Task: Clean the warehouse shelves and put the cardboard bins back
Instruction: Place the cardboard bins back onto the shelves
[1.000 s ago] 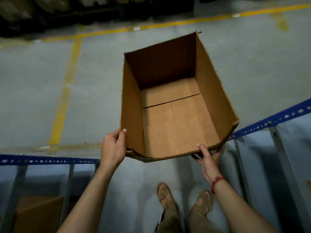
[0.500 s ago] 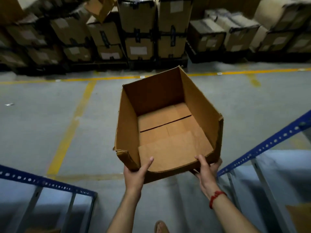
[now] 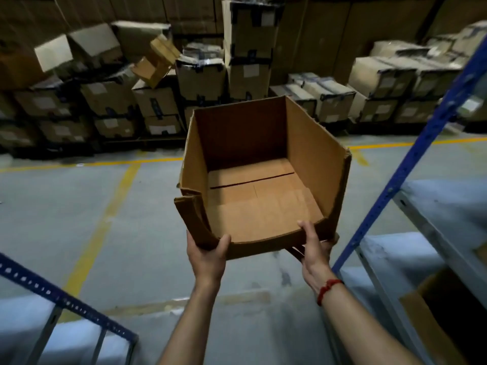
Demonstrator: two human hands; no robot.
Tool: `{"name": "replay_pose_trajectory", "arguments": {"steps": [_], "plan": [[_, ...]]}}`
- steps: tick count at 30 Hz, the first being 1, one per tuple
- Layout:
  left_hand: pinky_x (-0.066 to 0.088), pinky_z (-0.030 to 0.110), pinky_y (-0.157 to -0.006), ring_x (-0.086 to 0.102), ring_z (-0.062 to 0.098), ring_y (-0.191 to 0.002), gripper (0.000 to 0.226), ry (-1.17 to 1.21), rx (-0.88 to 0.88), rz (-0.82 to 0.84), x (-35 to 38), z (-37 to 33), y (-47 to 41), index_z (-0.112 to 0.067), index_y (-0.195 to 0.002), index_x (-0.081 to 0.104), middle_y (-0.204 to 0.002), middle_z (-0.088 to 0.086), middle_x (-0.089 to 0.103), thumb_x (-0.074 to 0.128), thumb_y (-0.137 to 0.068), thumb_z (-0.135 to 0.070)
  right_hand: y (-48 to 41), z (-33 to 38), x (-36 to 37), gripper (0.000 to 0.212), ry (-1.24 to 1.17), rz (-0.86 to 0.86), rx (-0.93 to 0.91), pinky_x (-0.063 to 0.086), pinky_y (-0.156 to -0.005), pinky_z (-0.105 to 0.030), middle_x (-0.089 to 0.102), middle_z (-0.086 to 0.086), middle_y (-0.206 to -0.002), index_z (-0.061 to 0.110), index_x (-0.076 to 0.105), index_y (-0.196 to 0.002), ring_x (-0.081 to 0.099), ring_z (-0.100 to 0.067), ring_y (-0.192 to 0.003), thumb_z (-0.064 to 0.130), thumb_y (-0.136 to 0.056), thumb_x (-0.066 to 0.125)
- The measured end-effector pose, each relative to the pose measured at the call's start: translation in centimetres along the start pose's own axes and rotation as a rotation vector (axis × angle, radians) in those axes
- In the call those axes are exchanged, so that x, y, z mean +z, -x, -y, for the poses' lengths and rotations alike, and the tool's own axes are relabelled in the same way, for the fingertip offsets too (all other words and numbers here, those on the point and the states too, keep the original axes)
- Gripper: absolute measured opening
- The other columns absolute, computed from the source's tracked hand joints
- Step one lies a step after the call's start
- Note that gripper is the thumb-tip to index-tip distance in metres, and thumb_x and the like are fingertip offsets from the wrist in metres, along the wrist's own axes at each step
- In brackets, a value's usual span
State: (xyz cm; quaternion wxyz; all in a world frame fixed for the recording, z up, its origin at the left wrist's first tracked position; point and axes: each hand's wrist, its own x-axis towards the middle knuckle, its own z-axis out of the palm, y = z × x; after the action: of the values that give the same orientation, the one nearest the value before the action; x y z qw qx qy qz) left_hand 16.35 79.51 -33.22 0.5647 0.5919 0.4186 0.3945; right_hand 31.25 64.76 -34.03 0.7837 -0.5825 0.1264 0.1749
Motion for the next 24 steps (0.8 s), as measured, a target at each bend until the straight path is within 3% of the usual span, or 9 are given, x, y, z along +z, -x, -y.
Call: {"name": "replay_pose_trajectory", "arguments": {"steps": [4, 7, 10, 14, 16, 18, 22, 24], "plan": [[0.049, 0.011, -0.070, 0.060, 0.005, -0.096, 0.065, 0.040, 0.194, 0.030, -1.6, -4.5, 2.3, -0.032, -0.127, 0.046, -0.105, -0.014, 0.059, 0.082, -0.077, -0.010, 3.8, 2.7, -1.2, 0.097, -0.115, 0.006, -0.050, 0.061, -0.076, -0.052, 0.058, -0.008, -0.123, 0.033, 0.031, -0.135, 0.062, -0.030, -0.108, 0.039, -0.057, 0.089], [0.054, 0.016, -0.071, 0.062, 0.009, -0.098, 0.064, 0.094, 0.312, 0.088, -3.6, -8.0, 4.1, -0.035, -0.124, 0.048, -0.106, -0.008, 0.061, 0.085, -0.074, -0.022, 7.3, 5.4, -2.0, 0.111, -0.104, 0.025, -0.094, 0.060, -0.079, -0.052, 0.064, -0.007, -0.121, 0.027, 0.038, -0.134, 0.066, -0.028, -0.106, 0.055, -0.042, 0.095], [0.054, 0.017, -0.074, 0.064, 0.001, -0.096, 0.065, 0.137, 0.373, 0.139, -5.8, -11.4, 6.0, -0.039, -0.120, 0.049, -0.106, -0.012, 0.063, 0.084, -0.066, -0.043, 10.0, 8.0, -3.1, 0.110, -0.096, 0.029, -0.175, 0.058, -0.084, -0.054, 0.069, -0.001, -0.116, 0.027, 0.049, -0.130, 0.068, -0.022, -0.105, 0.062, -0.037, 0.095], [0.054, 0.017, -0.071, 0.064, 0.021, -0.103, 0.077, 0.154, 0.378, 0.177, -7.9, -14.7, 7.2, -0.012, -0.132, 0.050, -0.108, 0.001, 0.064, 0.088, -0.070, -0.035, 15.4, 11.3, -4.0, 0.105, -0.104, 0.054, -0.294, 0.058, -0.084, -0.053, 0.068, 0.000, -0.118, 0.032, 0.048, -0.129, 0.067, -0.021, -0.107, 0.061, -0.040, 0.094], [0.058, 0.028, -0.076, 0.064, 0.025, -0.104, 0.082, 0.176, 0.384, 0.203, -8.6, -16.1, 7.7, -0.011, -0.134, 0.049, -0.112, 0.007, 0.065, 0.088, -0.068, -0.040, 17.7, 12.4, -4.4, 0.105, -0.116, 0.059, -0.322, 0.060, -0.079, -0.052, 0.066, -0.002, -0.120, 0.031, 0.047, -0.128, 0.067, -0.023, -0.107, 0.063, -0.039, 0.093], [0.058, 0.037, -0.082, 0.063, 0.019, -0.103, 0.078, 0.186, 0.407, 0.219, -9.3, -17.6, 8.1, -0.013, -0.138, 0.046, -0.115, 0.005, 0.062, 0.087, -0.074, -0.030, 19.6, 13.4, -4.6, 0.106, -0.117, 0.044, -0.359, 0.061, -0.076, -0.051, 0.067, -0.003, -0.119, 0.029, 0.049, -0.129, 0.068, -0.024, -0.107, 0.064, -0.039, 0.093], [0.054, 0.028, -0.074, 0.059, 0.007, -0.098, 0.090, 0.250, 0.461, 0.268, -10.2, -21.0, 8.8, -0.013, -0.140, 0.043, -0.107, -0.006, 0.058, 0.088, -0.067, -0.039, 22.5, 15.5, -4.5, 0.104, -0.156, -0.007, -0.464, 0.061, -0.070, -0.053, 0.069, -0.010, -0.115, 0.018, 0.054, -0.129, 0.070, -0.028, -0.103, 0.059, -0.043, 0.095], [0.052, 0.025, -0.072, 0.059, 0.004, -0.094, 0.077, 0.278, 0.478, 0.295, -10.2, -22.3, 8.6, -0.013, -0.137, 0.044, -0.103, -0.010, 0.058, 0.083, -0.073, -0.029, 23.9, 16.6, -4.2, 0.107, -0.193, -0.018, -0.496, 0.061, -0.067, -0.053, 0.066, -0.014, -0.117, 0.013, 0.052, -0.131, 0.070, -0.030, -0.102, 0.056, -0.043, 0.097]]}}
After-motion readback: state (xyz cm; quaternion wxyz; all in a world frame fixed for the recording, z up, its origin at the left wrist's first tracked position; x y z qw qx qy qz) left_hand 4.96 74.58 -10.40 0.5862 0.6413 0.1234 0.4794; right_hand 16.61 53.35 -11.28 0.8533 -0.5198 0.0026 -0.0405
